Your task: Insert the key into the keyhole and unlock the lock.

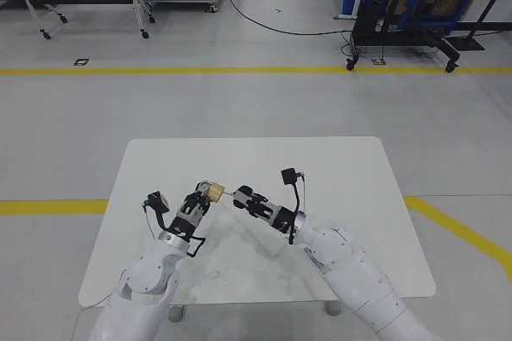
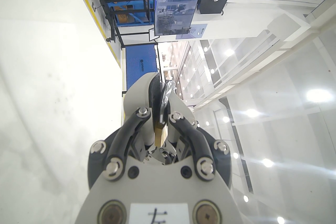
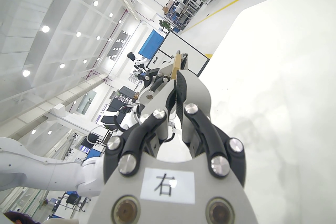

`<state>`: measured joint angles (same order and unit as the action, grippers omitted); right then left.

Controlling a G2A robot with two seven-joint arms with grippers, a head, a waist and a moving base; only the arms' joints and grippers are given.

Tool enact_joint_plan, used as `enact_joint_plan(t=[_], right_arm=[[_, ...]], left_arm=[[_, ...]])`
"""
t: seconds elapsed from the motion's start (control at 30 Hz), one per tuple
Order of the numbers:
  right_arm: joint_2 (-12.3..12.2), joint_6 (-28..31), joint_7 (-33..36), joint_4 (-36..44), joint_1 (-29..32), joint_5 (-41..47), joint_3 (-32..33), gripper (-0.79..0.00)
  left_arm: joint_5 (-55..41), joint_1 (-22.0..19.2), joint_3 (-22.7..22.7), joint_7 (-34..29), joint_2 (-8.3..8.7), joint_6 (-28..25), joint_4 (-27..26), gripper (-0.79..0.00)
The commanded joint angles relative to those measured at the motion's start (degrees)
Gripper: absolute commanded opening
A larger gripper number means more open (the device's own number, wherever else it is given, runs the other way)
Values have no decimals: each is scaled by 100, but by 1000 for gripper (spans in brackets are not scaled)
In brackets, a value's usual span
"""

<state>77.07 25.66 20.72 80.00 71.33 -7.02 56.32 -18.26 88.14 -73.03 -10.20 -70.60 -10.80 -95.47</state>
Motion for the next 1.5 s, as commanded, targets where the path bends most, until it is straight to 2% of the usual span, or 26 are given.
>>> enact_joint_plan(t=[0.0,0.97,1.47], right_arm=[[9,-10,24,-13,-21,25,-29,-785],[-23,31,342,63,93,256,64,-785],[14,-59,555,-15,-50,381,-117,-785]], left_arm=[[14,13,19,11,-8,-13,-12,-785],[-78,76,-140,87,-73,-16,-28,-785],[84,87,-138,-33,-95,-49,-35,-785]])
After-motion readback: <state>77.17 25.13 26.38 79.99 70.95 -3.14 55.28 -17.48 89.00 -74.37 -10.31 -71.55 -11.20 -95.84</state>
